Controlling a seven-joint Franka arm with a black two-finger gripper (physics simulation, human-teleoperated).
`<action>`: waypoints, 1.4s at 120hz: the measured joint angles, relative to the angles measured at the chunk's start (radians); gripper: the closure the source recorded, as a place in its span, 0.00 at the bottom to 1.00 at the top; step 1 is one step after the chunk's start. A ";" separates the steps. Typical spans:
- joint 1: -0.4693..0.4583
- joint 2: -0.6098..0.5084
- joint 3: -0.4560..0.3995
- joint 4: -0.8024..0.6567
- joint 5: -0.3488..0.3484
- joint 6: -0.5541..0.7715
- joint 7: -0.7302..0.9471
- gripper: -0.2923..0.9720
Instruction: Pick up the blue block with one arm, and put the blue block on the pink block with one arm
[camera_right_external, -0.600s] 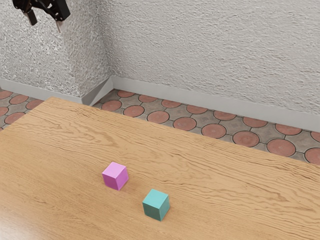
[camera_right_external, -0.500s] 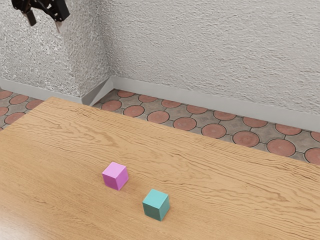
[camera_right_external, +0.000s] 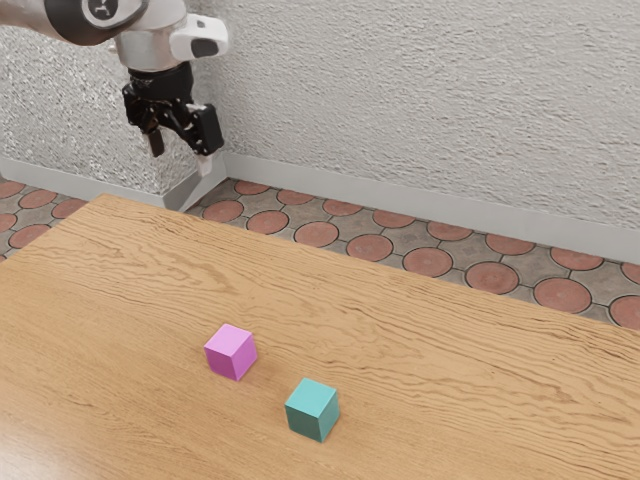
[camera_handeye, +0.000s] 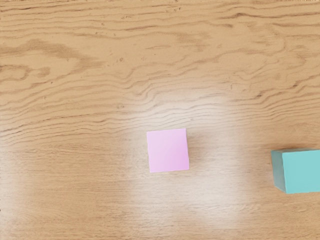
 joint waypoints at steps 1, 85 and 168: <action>0.001 -0.008 0.000 -0.012 0.001 0.007 0.000 0.23; 0.009 -0.024 -0.152 -0.525 -0.069 0.518 0.015 0.23; 0.012 0.081 -0.270 -0.642 -0.127 0.675 -0.065 0.23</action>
